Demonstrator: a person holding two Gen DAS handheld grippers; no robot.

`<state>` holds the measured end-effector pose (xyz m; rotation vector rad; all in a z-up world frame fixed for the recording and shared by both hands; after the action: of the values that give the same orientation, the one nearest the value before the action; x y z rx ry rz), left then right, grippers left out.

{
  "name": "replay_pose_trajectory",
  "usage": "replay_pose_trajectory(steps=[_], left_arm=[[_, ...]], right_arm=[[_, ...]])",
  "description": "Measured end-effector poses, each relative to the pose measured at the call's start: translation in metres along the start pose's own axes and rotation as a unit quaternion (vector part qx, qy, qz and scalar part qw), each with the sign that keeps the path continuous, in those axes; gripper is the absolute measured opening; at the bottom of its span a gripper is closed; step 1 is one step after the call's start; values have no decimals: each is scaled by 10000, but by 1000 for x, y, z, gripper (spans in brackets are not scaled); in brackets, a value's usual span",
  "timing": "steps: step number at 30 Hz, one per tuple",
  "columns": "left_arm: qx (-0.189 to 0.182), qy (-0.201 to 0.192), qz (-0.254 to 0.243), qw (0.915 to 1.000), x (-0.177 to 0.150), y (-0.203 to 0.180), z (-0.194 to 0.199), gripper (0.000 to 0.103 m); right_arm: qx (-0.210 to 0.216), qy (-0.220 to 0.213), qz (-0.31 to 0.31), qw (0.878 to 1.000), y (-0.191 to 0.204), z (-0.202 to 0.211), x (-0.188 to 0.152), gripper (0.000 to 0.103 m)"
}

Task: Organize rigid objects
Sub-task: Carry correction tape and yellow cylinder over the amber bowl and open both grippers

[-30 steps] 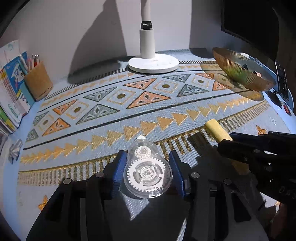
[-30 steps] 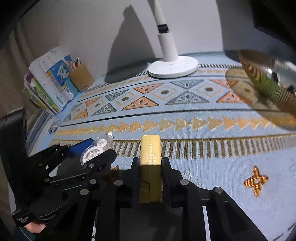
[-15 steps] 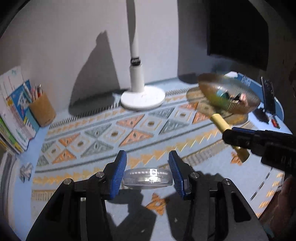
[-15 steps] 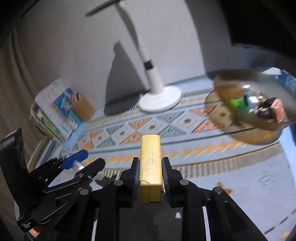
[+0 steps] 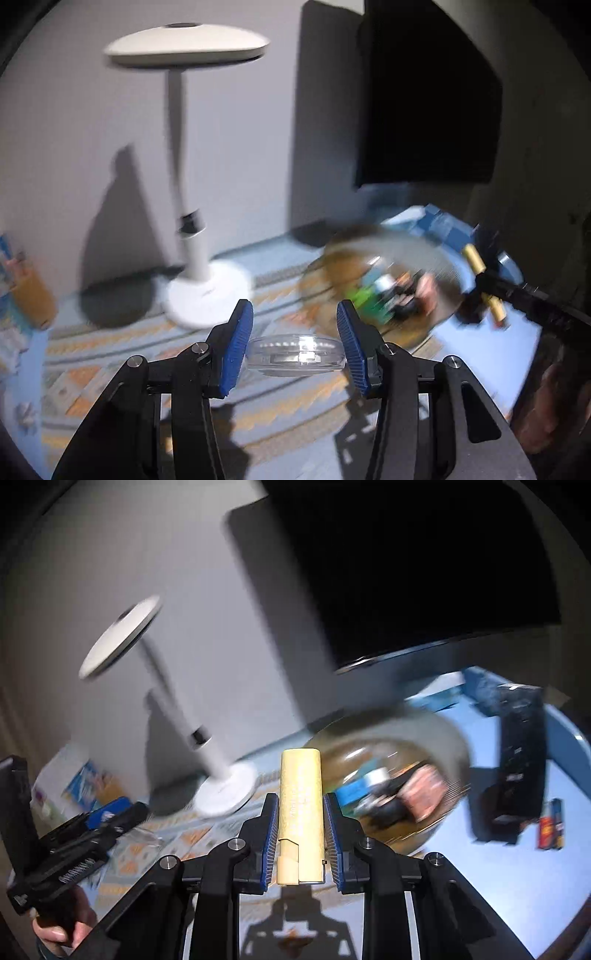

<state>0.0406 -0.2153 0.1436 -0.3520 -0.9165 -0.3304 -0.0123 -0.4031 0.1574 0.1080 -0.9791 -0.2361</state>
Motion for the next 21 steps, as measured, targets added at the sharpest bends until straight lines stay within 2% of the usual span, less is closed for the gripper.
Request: replay_pose_trajectory(steps=[2,8,13,21], left_arm=[[-417,86,83,9991,19,-19,-19,44],[-827,379,100,9958,36,-60,-90,45],[-742,707,-89,9947,20,-80,-150,44],[-725,1100,-236,9910,-7,-93,-202,45]], right_arm=[[-242,-51,-195,9995,-24,0,11,23],[-734,48,-575,9956,-78,-23,29,23],[-814,260,-638,9943,-94,-55,29,23],[-857,683,-630,9920,-107,-109,14,23]])
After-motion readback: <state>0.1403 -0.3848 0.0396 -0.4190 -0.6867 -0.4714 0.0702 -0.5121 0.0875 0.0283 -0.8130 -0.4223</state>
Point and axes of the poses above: each gripper's, at about its wrist camera, not at the fingertips, and z roughly against the way its jaws point, y to its left, x to its top, the point moved 8 cm from there along -z, roughly the way its jaws point, and after that the axes turned 7 degrees about z, right-handed, at the moved point
